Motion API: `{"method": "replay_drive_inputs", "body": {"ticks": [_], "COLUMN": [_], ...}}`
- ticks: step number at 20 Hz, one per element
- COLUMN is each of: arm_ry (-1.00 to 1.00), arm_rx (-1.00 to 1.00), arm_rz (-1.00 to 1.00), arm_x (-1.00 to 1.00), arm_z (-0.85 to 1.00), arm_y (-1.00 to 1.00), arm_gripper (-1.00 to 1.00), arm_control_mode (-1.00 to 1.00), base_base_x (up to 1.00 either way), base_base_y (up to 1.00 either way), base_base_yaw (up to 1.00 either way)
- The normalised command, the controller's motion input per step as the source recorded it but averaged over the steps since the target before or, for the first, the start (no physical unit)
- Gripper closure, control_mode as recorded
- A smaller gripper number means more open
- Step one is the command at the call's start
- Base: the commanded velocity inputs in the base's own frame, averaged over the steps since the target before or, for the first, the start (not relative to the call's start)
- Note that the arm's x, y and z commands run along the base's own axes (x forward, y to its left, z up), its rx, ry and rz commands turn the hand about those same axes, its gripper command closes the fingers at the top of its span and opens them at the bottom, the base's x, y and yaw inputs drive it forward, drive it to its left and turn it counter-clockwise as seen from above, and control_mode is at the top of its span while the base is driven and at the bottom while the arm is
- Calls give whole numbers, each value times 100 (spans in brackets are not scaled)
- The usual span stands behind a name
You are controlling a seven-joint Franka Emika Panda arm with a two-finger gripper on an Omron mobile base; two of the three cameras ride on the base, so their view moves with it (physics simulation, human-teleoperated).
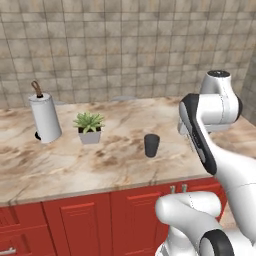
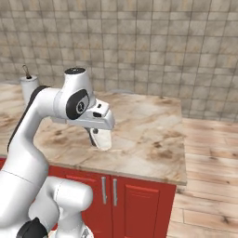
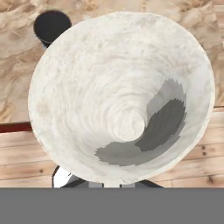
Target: Pick the jug and glass cup and place them in the sink. Then turn on the water.
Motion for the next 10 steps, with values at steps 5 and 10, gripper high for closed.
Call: {"method": "replay_drive_inputs", "body": {"ticks": [5,10], "arm_ry": [0,0], "arm_rx": [0,0], "arm_rz": [0,0], "arm_x": [0,0], "arm_z": [0,0], "arm_y": [0,0], "arm_gripper": [100,100], "arm_control_mode": [100,100], "base_base_x": [-33,-20], "base_base_y": [0,2], "base_base_yaw": [33,63]}}
